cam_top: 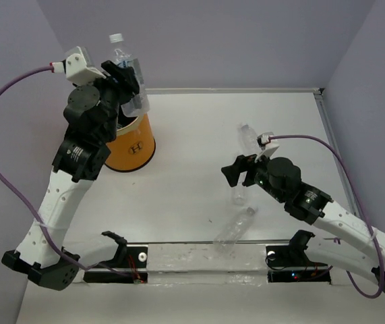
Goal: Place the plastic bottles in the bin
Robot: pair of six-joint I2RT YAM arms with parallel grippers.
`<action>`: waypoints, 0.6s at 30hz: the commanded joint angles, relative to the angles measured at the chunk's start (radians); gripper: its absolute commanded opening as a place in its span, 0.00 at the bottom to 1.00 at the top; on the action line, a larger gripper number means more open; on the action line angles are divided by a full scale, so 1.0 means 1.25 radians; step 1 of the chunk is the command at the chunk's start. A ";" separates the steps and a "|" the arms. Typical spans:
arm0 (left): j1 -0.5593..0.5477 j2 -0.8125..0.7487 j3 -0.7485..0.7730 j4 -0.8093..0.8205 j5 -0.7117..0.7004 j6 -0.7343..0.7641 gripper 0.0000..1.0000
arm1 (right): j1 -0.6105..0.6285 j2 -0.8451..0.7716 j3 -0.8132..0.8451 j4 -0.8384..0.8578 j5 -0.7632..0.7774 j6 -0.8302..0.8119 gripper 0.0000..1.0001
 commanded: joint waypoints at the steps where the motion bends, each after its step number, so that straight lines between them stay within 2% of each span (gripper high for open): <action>1: 0.170 0.073 0.004 0.027 -0.062 0.052 0.33 | 0.008 0.005 -0.001 0.015 0.005 -0.008 0.89; 6: 0.283 0.127 -0.076 0.146 -0.092 0.061 0.33 | 0.008 0.029 0.006 0.030 0.046 -0.027 0.90; 12: 0.314 0.155 -0.181 0.301 -0.139 0.099 0.35 | 0.008 0.106 0.043 0.047 0.078 -0.049 0.90; 15: 0.315 0.137 -0.239 0.329 -0.144 0.106 0.47 | -0.008 0.143 0.050 0.073 0.082 -0.051 0.91; 16: 0.314 0.129 -0.249 0.328 -0.145 0.097 0.64 | -0.023 0.161 0.060 0.080 0.083 -0.051 0.91; 18: 0.315 0.092 -0.272 0.318 -0.127 0.086 0.74 | -0.052 0.188 0.074 0.084 0.077 -0.054 0.92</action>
